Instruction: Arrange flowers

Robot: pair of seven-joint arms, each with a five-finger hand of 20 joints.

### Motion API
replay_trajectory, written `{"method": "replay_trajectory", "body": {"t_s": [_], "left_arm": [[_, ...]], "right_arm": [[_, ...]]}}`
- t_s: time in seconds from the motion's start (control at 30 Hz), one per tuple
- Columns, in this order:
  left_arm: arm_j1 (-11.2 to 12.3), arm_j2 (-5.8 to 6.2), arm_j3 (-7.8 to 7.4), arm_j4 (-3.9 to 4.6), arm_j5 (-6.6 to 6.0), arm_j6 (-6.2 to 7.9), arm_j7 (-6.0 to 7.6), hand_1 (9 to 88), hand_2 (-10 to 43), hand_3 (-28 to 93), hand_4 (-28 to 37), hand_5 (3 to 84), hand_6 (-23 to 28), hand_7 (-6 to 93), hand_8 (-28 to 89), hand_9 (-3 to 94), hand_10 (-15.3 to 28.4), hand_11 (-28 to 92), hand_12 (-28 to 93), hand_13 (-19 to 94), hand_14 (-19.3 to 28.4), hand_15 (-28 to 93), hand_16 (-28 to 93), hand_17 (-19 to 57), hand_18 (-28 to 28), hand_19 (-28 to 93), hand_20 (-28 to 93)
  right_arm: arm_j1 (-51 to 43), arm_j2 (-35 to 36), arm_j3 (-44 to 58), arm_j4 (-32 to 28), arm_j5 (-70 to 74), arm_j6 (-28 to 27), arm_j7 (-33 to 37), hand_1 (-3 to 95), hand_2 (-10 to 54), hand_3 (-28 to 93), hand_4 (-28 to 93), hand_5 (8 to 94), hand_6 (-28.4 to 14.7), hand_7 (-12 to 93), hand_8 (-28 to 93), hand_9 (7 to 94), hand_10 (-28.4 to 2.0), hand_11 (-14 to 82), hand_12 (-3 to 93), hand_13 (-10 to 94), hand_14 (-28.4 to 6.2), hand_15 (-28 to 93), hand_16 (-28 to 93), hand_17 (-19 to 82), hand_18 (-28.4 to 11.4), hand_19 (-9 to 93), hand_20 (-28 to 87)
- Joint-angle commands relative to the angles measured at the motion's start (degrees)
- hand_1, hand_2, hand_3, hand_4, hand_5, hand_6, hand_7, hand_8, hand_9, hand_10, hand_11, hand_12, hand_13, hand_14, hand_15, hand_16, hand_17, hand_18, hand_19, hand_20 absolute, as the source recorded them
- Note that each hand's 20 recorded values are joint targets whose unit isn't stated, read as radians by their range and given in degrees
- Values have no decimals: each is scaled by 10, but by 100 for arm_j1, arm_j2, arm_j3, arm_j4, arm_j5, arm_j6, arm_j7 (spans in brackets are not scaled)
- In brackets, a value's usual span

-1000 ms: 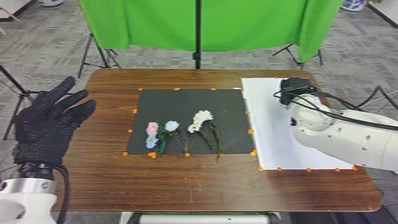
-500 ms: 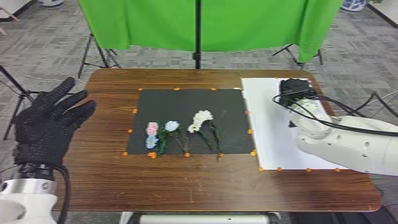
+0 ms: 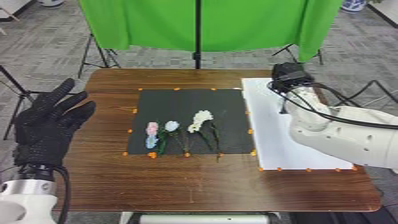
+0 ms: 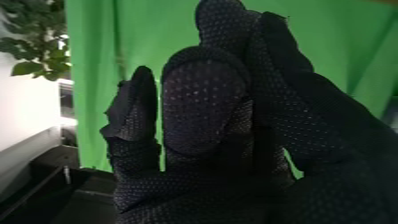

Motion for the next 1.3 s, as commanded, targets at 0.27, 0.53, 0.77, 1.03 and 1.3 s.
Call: {"method": "replay_trajectory", "body": {"t_s": [0.27,0.53,0.77,1.03,1.3], "left_arm": [[-48,-18,127,67,-3,15,-156,213,98,771,-283,354,97,127,-87,305,200,273,102,248,283,574,-118,-51,258,677,148],[-120,4,135,96,20,-19,-232,213,97,772,-283,354,98,127,-88,304,199,273,102,247,283,574,-118,-52,258,677,148],[-184,45,173,122,21,-35,-258,212,97,772,-283,355,98,127,-88,304,199,274,102,248,283,574,-118,-51,256,677,148],[-48,50,164,73,-27,44,-72,213,97,772,-283,355,98,128,-88,304,200,275,102,248,282,575,-118,-51,257,677,148],[-44,17,160,70,-37,57,-78,213,98,771,-283,355,98,126,-87,304,199,275,102,247,282,573,-118,-51,257,676,148]], "right_arm": [[-973,267,1507,-721,264,-2299,759,323,-95,808,-273,503,-36,163,-130,554,-198,181,141,603,-116,739,127,257,-229,882,269],[-1110,391,1517,-814,219,-2285,797,322,-95,800,-268,501,-40,150,-118,547,-209,162,142,601,-126,746,112,254,-241,893,275],[-1080,415,1400,-662,277,-2209,831,328,-95,798,-268,512,-38,155,-118,556,-206,165,143,608,-124,748,108,260,-241,899,274],[-1098,284,1162,-336,285,-1802,725,371,-95,804,-274,566,-13,180,-129,616,-169,188,144,645,-105,734,104,289,-230,906,265],[-1073,332,832,-52,102,-1200,734,504,-95,746,-282,666,7,267,-50,759,-95,155,216,764,-37,634,185,371,-189,931,249]]}}
